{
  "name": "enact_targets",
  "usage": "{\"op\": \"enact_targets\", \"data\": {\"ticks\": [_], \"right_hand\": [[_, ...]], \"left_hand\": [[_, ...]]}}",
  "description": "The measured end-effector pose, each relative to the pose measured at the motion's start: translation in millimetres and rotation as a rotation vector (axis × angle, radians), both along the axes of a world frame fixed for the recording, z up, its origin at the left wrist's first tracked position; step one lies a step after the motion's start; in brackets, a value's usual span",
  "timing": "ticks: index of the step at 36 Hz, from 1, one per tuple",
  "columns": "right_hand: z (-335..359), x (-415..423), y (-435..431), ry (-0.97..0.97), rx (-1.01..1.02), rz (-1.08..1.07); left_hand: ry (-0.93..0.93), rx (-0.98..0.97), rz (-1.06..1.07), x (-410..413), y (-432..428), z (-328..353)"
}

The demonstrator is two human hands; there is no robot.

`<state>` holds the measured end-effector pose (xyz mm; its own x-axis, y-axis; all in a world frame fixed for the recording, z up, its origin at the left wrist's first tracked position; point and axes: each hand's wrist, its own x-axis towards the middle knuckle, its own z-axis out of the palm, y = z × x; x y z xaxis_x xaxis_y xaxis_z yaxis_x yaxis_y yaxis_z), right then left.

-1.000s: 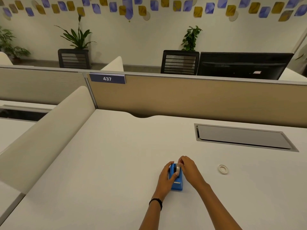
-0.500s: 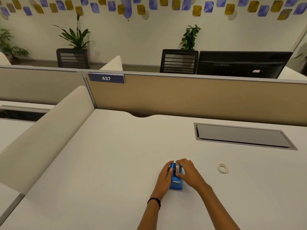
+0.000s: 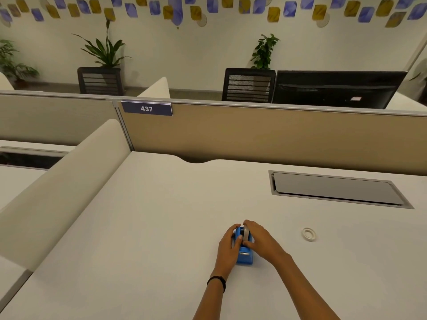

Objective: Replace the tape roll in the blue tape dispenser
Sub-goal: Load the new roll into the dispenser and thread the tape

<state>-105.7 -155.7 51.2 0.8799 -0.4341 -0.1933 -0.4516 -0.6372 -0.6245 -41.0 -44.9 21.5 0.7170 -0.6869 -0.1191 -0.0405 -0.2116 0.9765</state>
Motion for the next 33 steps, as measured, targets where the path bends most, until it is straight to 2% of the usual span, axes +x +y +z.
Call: {"op": "enact_targets", "data": {"ticks": [17,26,33], "right_hand": [[16.8,-5.3,-4.6,-0.094,0.107,0.004],[21.1,-8.6,2.2,-0.173,0.143,-0.051],[34.0,-10.0,3.7,-0.186,0.272,-0.051]], "left_hand": [[-0.039,-0.053,0.087,0.3,-5.4,-3.4],[0.009,-0.064,0.055,2.3,0.8,-3.2],[0.023,-0.118,-0.002,5.5,11.9,11.8]]}}
